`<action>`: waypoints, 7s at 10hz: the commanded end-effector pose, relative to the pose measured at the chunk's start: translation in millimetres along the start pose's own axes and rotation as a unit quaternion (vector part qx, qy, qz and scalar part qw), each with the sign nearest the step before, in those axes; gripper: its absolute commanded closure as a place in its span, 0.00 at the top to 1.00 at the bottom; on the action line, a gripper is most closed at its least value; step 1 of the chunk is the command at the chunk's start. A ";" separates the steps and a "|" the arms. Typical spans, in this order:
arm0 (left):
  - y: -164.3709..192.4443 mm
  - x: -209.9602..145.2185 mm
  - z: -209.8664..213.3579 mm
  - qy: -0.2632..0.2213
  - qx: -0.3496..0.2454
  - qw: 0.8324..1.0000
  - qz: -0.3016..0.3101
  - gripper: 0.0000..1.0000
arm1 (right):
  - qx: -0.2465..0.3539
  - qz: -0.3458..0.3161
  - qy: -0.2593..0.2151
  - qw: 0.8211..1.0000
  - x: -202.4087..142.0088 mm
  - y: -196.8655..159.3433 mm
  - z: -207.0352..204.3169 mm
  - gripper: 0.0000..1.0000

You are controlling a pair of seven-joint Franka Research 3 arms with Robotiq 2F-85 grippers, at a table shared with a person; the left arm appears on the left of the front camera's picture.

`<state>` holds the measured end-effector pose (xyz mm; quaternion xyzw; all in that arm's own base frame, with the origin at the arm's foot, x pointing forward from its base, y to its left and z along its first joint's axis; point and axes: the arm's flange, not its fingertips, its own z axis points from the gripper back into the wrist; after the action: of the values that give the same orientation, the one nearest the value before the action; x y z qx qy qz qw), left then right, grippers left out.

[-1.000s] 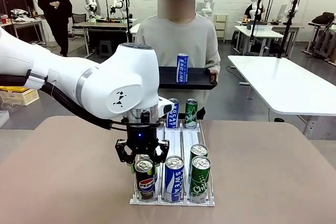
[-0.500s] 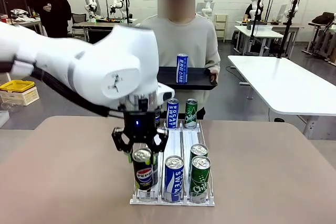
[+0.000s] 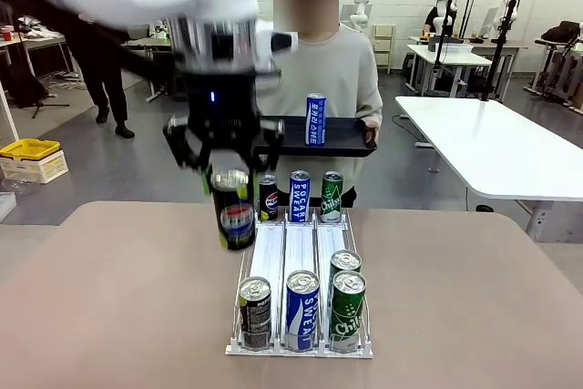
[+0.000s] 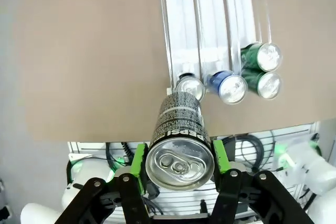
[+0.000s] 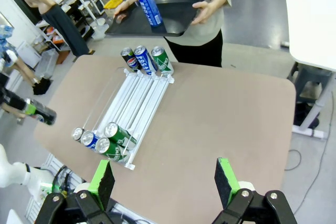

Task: Retrieve and hand over the desired beverage to the person.
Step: Pick up another can of the same type that the person held from the Automatic Can Dispenser, then place the picked can on the Handle tray extended by the person.

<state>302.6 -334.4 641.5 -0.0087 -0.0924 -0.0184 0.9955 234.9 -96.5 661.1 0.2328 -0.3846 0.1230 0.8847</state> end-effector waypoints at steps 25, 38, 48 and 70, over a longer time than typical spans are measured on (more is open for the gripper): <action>5.6 115.4 0.0 0.036 -0.005 0.999 0.031 0.00 | 0.017 0.004 -0.002 1.000 1.1 -0.5 -2.0 1.00; 9.4 240.2 -66.0 0.068 0.003 0.992 0.108 0.59 | 0.017 0.004 -0.002 1.000 1.1 -0.5 -2.0 1.00; 7.3 248.4 -83.9 0.090 0.023 0.991 0.094 1.00 | 0.017 0.004 -0.002 1.000 1.1 -0.5 -2.0 1.00; 216.6 -32.0 48.0 -0.014 -0.130 0.973 -0.193 1.00 | 0.017 0.004 -0.002 1.000 1.1 -0.5 -2.0 1.00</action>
<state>261.1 -118.4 691.3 -0.1307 -0.0926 -0.2140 0.9636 235.1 -96.5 660.9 0.2328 -0.3841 0.1229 0.8849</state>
